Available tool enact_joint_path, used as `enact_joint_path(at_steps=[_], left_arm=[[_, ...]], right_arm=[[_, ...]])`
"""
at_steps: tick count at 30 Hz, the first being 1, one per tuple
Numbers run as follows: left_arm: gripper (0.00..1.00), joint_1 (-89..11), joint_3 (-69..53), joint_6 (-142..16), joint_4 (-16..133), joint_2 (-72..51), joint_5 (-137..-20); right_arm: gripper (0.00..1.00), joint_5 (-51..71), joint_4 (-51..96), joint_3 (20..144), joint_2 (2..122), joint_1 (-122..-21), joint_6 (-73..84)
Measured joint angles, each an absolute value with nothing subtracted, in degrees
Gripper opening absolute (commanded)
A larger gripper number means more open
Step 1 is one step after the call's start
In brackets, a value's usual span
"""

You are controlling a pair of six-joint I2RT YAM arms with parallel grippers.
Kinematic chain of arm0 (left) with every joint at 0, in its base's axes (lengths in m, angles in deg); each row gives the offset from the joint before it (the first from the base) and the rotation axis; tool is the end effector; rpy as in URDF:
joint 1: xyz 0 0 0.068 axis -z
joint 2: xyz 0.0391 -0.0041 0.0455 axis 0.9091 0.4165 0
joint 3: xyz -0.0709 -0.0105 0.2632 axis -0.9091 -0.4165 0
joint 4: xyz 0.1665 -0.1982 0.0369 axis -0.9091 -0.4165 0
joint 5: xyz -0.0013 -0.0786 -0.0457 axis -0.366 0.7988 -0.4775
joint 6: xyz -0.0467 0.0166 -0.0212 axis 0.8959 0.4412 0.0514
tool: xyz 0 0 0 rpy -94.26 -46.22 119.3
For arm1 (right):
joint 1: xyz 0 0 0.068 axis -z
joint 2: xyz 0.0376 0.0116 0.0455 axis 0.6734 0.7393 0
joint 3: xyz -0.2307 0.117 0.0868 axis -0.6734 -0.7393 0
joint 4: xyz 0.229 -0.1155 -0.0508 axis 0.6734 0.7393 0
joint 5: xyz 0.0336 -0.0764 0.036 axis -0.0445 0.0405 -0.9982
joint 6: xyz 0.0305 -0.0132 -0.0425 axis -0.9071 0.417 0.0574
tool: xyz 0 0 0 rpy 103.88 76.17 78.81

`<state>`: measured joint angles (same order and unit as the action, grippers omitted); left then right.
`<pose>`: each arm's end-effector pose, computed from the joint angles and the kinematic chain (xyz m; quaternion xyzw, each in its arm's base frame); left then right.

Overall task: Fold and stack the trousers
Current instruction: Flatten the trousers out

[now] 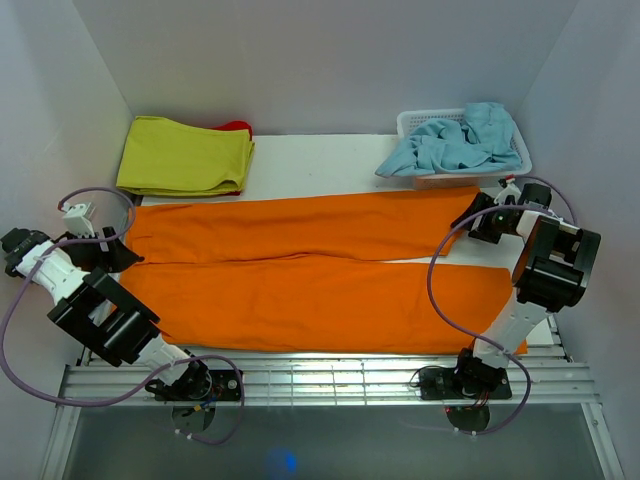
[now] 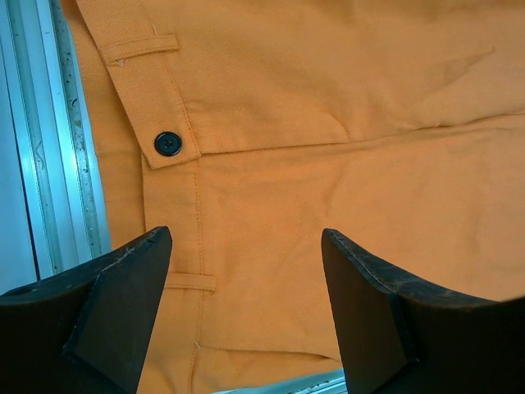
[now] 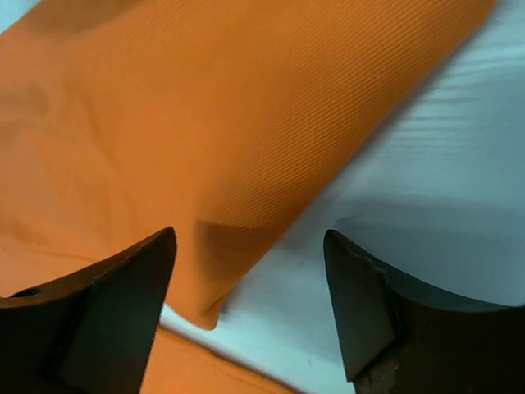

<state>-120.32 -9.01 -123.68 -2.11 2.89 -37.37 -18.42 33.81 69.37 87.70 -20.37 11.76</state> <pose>0.1885 0.2214 0.2678 0.0045 0.9032 -0.1650 0.3962 0.3541 -0.1202 0.1554 0.0882 0.9087 0.2383 0.3311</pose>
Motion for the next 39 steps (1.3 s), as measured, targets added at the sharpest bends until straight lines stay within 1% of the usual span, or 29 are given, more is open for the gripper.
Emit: enact_joint_path(at_steps=[1,3,4,6,7,10,12,15,18,19,20,21,22,24,31,34,39], left_arm=[[0.84,-120.3,-9.0,-123.6,-2.1,2.9,-37.4],[0.85,-120.3,-9.0,-123.4,-2.1,2.9,-37.4],[0.84,-120.3,-9.0,-123.2,-2.1,2.9,-37.4],[0.84,-120.3,-9.0,-122.8,-2.1,2.9,-37.4],[0.84,-120.3,-9.0,-122.7,-2.1,2.9,-37.4],[0.84,-120.3,-9.0,-122.3,-2.0,2.9,-37.3],[0.84,-120.3,-9.0,-122.2,-1.8,2.9,-37.4],[0.84,-120.3,-9.0,-122.2,-1.6,2.9,-37.4],[0.84,-120.3,-9.0,-122.2,-1.6,2.9,-37.6],[0.84,-120.3,-9.0,-122.2,-1.7,2.9,-37.7],[0.84,-120.3,-9.0,-122.3,-1.6,2.9,-37.8],[0.84,-120.3,-9.0,-122.4,-1.6,2.8,-37.9],[0.85,-120.3,-9.1,-122.6,-1.6,2.7,-37.9],[0.84,-120.3,-9.4,-122.8,-1.6,2.5,-38.0],[0.85,-120.3,-9.4,-122.5,-1.6,2.6,-37.9],[0.84,-120.3,-9.4,-122.4,-1.5,2.7,-37.9],[0.84,-120.3,-9.4,-122.4,-1.2,2.8,-38.2]], right_arm=[[0.62,-17.6,32.3,69.3,87.8,-20.3,10.7],[0.46,-16.4,29.6,69.3,87.8,-20.2,8.7],[0.28,-15.8,28.3,69.2,87.8,-20.2,7.8],[0.12,-14.8,25.9,68.8,87.4,-20.3,6.9],[0.08,-14.2,25.0,68.3,86.7,-20.6,6.7],[0.08,-12.5,24.9,67.7,82.6,-24.0,8.6],[0.08,-10.6,25.3,68.0,78.9,-29.8,12.6],[0.08,-7.4,26.0,69.9,75.8,-41.6,18.8],[0.35,-4.3,27.9,71.9,76.0,-50.8,21.9],[0.52,-3.2,28.9,72.3,76.5,-52.6,22.3],[0.63,-2.0,29.7,72.3,76.8,-53.3,22.2],[0.73,-1.0,30.5,72.0,76.9,-53.0,22.0],[0.77,-0.3,30.7,71.1,76.8,-51.8,21.6],[0.77,0.2,30.9,68.8,76.0,-48.0,20.6],[0.75,-1.0,29.7,65.4,75.9,-28.2,12.4],[0.76,-2.1,27.2,65.7,78.2,-25.1,8.8],[0.76,-3.5,23.6,66.0,85.5,-23.9,2.7]])
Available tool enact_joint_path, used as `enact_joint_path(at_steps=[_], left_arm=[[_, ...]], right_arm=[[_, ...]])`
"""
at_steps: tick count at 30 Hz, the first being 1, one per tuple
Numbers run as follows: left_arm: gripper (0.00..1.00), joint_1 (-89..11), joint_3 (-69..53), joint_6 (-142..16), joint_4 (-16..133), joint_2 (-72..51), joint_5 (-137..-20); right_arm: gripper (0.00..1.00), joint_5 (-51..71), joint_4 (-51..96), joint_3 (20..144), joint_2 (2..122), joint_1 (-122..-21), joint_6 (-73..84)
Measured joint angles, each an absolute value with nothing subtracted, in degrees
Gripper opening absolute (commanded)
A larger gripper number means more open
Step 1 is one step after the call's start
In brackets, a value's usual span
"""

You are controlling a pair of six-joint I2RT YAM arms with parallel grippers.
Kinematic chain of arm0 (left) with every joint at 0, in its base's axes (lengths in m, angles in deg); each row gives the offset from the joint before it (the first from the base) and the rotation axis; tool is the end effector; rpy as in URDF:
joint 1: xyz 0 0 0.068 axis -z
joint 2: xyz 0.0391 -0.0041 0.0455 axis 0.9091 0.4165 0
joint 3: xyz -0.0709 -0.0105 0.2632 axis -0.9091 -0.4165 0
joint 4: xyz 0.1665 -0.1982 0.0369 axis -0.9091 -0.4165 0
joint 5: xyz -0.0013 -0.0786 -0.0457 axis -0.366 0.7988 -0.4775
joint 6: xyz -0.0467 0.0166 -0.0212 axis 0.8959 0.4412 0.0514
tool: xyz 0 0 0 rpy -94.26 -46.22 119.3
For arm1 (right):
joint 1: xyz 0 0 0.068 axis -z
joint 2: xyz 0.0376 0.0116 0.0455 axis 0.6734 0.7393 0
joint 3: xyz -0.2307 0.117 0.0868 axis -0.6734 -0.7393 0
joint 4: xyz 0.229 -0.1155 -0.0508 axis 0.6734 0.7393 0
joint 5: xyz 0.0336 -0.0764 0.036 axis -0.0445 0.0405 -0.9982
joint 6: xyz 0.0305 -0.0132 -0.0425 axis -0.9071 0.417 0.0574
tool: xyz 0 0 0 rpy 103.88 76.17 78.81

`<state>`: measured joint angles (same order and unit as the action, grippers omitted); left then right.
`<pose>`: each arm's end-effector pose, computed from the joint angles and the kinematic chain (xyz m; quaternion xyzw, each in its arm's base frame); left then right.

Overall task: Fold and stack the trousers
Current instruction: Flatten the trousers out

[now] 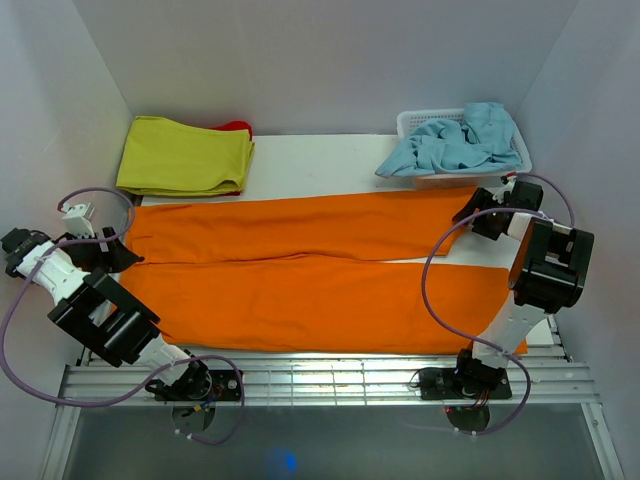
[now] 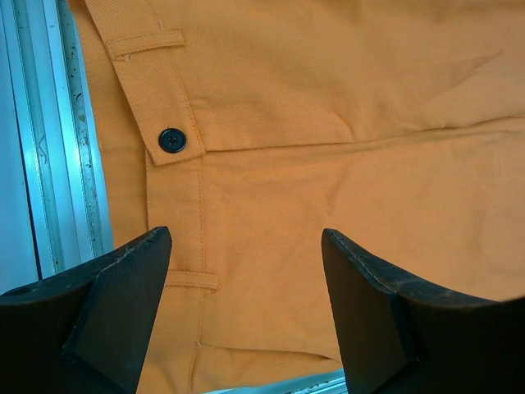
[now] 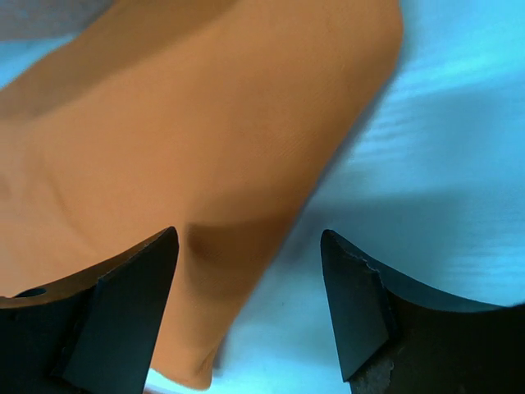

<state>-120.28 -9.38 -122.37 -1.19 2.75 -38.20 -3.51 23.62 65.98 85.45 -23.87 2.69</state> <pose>0.1886 0.2219 0.2667 -0.0041 0.9056 -0.1608 0.3925 0.3612 -0.1070 0.1609 0.1564 0.9023 0.1420 0.3759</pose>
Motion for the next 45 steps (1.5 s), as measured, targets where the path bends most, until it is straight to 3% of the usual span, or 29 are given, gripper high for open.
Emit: enact_joint_path(at_steps=[3,4,7,9,13,22,24,25,26,28,37,45], left_arm=[[0.85,-120.3,-9.3,-122.4,-1.2,2.8,-38.3],[0.85,-120.3,-9.3,-122.4,-1.1,2.8,-38.3],[0.84,-120.3,-9.3,-122.4,-1.1,2.8,-38.6],[0.85,-120.3,-9.3,-122.4,-1.1,2.8,-38.7],[0.84,-120.3,-9.3,-122.4,-1.0,3.2,-38.7],[0.84,-120.3,-9.3,-122.4,-0.6,3.6,-38.9],[0.84,-120.3,-9.3,-122.4,-0.6,3.7,-38.9],[0.84,-120.3,-9.3,-122.4,-0.6,3.8,-38.9],[0.84,-120.3,-9.3,-122.3,-0.6,4.0,-38.9],[0.84,-120.3,-9.3,-122.2,-0.6,4.3,-38.9],[0.84,-119.8,-9.3,-122.1,-0.6,5.0,-38.9],[0.84,-119.6,-9.3,-122.2,-0.6,5.0,-38.9]], right_arm=[[0.49,-4.5,19.9,66.9,87.5,-23.4,-0.2],[0.34,-4.4,19.0,66.9,88.0,-23.3,-1.0],[0.14,-4.5,16.6,66.0,87.8,-23.3,-2.5],[0.08,-4.5,15.7,65.0,86.5,-23.8,-1.9],[0.08,-2.1,16.0,64.7,81.2,-29.2,4.1],[0.1,5.4,21.2,67.9,79.2,-54.3,21.6],[0.27,6.1,23.3,67.9,79.9,-57.4,23.2],[0.51,6.3,24.4,67.9,80.2,-58.6,23.7],[0.63,5.9,25.6,67.9,80.6,-59.5,24.1],[0.71,4.9,28.2,68.0,81.0,-60.7,24.9],[0.61,-2.2,35.8,76.9,81.6,-56.1,25.9],[0.73,-3.0,41.2,92.4,91.9,-54.7,31.8]])
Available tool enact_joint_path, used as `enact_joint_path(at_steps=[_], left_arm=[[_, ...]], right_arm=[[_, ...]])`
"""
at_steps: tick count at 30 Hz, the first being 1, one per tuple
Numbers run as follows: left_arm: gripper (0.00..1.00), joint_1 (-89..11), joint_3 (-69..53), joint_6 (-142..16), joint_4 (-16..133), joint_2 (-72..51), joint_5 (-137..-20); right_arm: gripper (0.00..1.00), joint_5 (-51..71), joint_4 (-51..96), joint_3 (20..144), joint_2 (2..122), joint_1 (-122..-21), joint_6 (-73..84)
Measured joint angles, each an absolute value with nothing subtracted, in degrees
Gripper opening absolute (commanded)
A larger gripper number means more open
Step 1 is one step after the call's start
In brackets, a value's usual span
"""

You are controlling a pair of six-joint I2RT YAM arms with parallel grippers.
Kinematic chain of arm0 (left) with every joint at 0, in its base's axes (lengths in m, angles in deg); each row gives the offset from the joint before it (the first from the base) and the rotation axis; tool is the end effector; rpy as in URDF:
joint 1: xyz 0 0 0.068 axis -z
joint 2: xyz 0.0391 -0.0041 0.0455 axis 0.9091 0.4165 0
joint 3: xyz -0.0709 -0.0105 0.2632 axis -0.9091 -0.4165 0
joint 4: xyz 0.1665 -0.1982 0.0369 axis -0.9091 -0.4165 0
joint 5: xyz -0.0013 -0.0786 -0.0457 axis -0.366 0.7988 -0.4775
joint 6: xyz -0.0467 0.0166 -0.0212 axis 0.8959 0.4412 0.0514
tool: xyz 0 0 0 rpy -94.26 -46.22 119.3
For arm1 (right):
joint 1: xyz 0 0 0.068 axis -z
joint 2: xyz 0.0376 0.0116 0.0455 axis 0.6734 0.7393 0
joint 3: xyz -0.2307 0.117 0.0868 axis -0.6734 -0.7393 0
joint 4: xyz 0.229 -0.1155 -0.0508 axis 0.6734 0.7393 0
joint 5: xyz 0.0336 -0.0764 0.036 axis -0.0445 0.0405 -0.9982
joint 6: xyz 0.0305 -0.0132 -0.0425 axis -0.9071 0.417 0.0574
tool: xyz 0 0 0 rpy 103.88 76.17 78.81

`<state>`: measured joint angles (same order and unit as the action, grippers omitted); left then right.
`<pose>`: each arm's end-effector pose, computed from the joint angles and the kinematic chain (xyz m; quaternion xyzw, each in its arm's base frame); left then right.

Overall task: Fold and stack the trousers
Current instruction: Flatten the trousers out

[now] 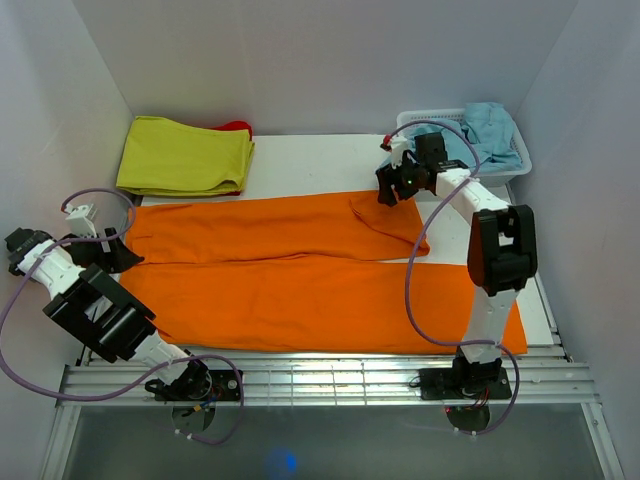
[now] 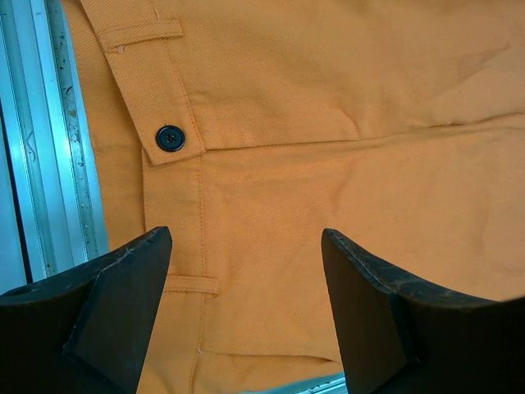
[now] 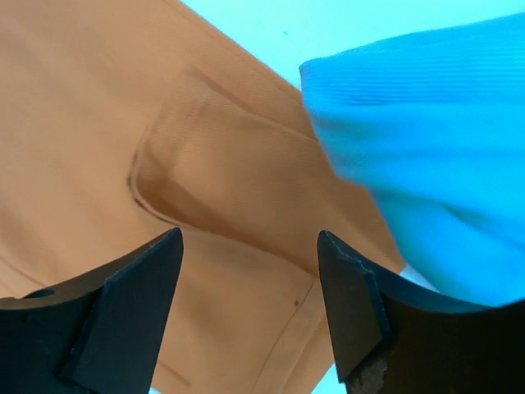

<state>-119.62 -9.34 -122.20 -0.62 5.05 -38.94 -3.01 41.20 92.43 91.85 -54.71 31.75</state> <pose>0.1950 0.2256 0.2559 -0.0072 0.9094 -0.1705 0.3792 0.4265 0.1065 0.2370 -0.3149 0.8523 0.1412 0.3932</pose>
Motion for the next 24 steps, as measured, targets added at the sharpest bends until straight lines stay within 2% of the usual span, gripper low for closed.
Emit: enact_joint_path(at_steps=[5,9,11,14,15,18,23,24], left_arm=[[0.84,-119.6,-9.3,-122.5,-0.6,5.0,-39.2],[0.84,-119.6,-9.4,-122.8,-0.6,5.0,-39.3],[0.84,-119.6,-9.4,-122.9,-0.6,5.0,-39.3],[0.84,-119.6,-9.4,-122.9,-0.6,5.0,-39.3],[0.84,-119.6,-9.4,-122.9,-0.7,5.0,-39.4],[0.84,-119.6,-9.4,-122.9,-0.7,5.0,-39.4],[0.84,-119.6,-9.4,-122.8,-0.7,5.2,-39.5],[0.84,-119.6,-9.4,-122.8,-0.7,5.2,-39.5]], right_arm=[[0.77,-5.2,48.2,98.0,100.2,-54.7,39.8],[0.84,-8.2,55.0,101.9,103.7,-54.7,46.1],[0.84,-9.0,56.9,104.2,104.7,-54.7,49.0],[0.79,-9.9,59.8,107.4,105.9,-54.7,52.5],[0.74,-10.1,61.0,108.8,106.5,-54.7,53.7],[0.66,-10.8,63.8,111.8,108.6,-54.7,56.6],[0.65,-11.8,70.2,114.4,110.8,-54.8,60.9],[0.54,-11.9,71.4,115.2,111.2,-54.9,61.6]])
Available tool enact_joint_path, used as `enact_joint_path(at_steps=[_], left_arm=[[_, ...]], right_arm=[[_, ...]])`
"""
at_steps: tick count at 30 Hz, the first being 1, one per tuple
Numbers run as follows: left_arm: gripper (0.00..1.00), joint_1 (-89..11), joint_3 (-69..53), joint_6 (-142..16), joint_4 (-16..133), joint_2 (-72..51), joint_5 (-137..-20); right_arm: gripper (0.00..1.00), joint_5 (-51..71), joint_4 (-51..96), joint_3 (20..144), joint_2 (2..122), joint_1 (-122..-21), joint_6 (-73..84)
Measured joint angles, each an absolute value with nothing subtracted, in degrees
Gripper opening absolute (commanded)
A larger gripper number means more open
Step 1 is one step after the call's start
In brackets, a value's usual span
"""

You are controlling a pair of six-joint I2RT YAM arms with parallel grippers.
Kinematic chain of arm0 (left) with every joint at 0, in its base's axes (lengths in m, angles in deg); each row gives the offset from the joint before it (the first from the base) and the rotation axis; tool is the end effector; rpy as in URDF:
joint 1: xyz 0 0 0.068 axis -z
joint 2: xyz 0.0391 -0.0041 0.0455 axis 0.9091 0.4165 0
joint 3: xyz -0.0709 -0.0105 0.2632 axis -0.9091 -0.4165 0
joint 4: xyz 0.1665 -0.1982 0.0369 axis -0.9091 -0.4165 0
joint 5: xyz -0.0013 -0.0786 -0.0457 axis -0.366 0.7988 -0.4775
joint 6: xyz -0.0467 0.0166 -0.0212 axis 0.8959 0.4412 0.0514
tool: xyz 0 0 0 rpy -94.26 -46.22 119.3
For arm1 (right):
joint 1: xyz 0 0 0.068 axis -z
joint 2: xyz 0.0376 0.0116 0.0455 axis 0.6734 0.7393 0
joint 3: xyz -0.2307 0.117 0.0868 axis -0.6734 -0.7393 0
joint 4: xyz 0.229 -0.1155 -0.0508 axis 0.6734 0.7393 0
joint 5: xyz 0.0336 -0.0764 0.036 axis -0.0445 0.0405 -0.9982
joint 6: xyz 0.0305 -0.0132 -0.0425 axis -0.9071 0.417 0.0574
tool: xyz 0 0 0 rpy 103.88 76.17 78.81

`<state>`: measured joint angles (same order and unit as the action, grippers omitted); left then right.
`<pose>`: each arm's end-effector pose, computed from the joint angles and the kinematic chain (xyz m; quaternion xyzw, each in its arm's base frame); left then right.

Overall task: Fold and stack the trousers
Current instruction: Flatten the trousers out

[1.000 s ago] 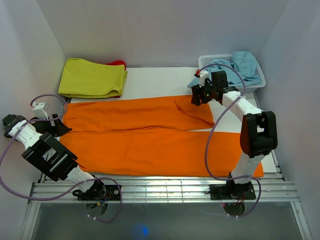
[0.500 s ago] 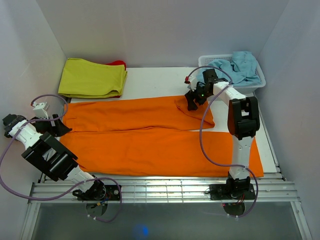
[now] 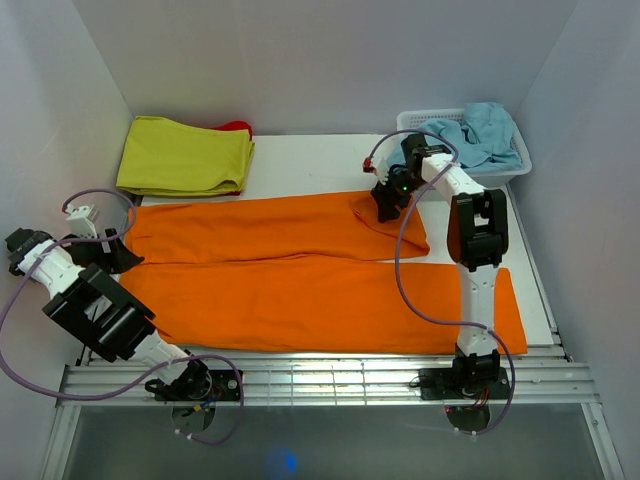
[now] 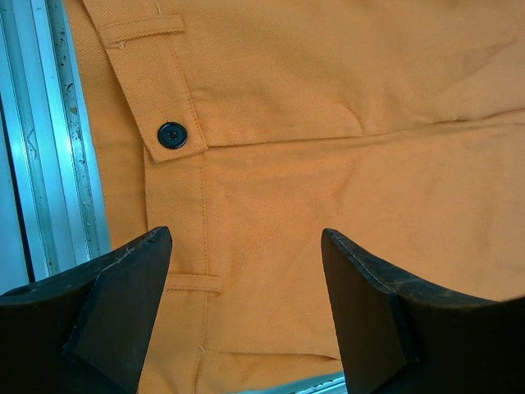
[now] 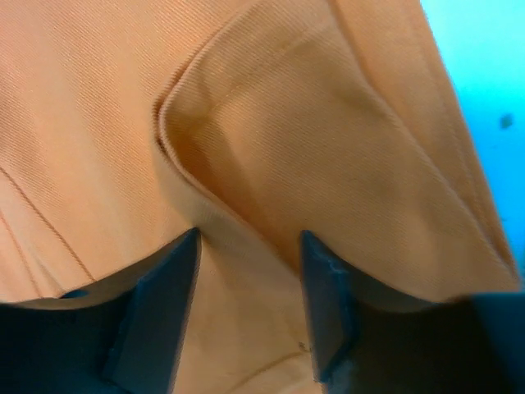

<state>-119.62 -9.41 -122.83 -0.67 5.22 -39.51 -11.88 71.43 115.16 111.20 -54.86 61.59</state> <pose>0.1950 0.2260 0.2544 -0.0038 0.9116 -0.1673 0.3754 0.4603 0.1203 0.1818 -0.5255 0.7970 0.1879 0.2310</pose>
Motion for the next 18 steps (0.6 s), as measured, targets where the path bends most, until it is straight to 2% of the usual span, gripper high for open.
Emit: enact_joint_path(at_steps=[2,3,5,6,11,18], left_arm=[[0.84,-119.6,-9.4,-122.8,-0.7,5.5,-39.5],[0.84,-119.6,-9.4,-122.8,-0.8,5.6,-39.5],[0.84,-119.6,-9.4,-122.8,-0.8,5.7,-39.5],[0.84,-119.6,-9.4,-122.8,-0.8,5.7,-39.5],[0.84,-119.6,-9.4,-122.7,-0.8,5.7,-39.6],[0.84,-119.6,-9.3,-120.9,-0.1,6.0,-40.7]], right_arm=[[0.42,-12.2,73.1,116.1,111.8,-54.9,63.0],[0.28,-12.2,73.9,116.3,111.8,-55.0,63.5],[0.1,-12.5,75.1,116.3,111.8,-55.1,64.5],[0.08,-12.5,75.6,116.3,111.7,-55.1,64.8],[0.08,-12.5,76.4,115.8,109.1,-54.9,63.6],[0.08,-10.7,72.8,108.2,93.4,-46.5,56.1]])
